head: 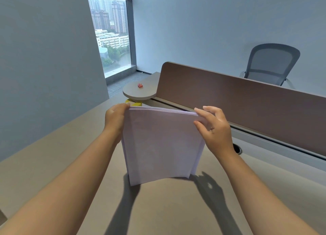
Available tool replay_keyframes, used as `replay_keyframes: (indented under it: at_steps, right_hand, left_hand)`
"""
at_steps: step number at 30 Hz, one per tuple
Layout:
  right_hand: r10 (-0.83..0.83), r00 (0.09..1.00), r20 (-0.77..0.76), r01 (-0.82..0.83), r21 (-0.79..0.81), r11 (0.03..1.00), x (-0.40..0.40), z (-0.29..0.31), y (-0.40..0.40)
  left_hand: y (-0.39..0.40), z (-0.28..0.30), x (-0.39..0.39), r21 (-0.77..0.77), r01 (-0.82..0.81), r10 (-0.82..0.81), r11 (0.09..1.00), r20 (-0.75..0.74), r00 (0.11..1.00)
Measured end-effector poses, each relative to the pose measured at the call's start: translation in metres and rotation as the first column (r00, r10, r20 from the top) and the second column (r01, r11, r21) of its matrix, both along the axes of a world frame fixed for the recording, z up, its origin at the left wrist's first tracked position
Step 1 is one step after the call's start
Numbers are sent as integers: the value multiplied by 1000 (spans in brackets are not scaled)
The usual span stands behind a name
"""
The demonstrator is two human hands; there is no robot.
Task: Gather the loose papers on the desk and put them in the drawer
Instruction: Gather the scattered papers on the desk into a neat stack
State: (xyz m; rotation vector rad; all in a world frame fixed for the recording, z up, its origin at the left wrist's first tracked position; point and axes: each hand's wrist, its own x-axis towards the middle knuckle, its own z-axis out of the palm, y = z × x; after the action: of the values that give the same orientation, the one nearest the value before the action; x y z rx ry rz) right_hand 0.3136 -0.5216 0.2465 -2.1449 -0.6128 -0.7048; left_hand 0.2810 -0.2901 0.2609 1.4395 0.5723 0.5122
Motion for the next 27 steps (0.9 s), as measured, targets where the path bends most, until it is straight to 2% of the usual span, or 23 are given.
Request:
replay_keyframes:
  at_steps: [3,5,9,12,14,17,20,24,27]
  right_hand:
    - [68,998,16,-68,-41,997,0,2,3]
    - [112,994,3,-112,-20,994,-1,2,9]
    - [168,932,-320,-53,337,940,2,2,9]
    - [360,773,-522,-9,558,830,10,-10,-1]
    - [423,642,-639,23,568,823,11,-27,-4]
    - [438,540,-719,123,582,803,11,-52,1]
    - [456,531,-714,162,614,773,15,-56,9]
    - [474,550,-688,30,583,812,22,-46,0]
    - [476,511,-716,19,563,826,18,-50,-4]
  left_hand:
    - [2,0,2,6,6,-6,1000,5,1000]
    - [0,-1,2,36,66,-68,997,49,996]
    - [8,-14,-4,90,217,-225,972,101,969]
    - [22,-35,-7,45,353,-354,935,23,935]
    - [22,-51,-10,4,401,-401,916,-30,916]
    - [16,-70,-9,-59,404,-406,913,-33,913]
    - [13,-72,-5,-71,410,-412,909,-12,911]
    - [21,-63,-1,-67,467,-466,882,23,884]
    - [24,-73,-4,-62,514,-515,856,-14,857]
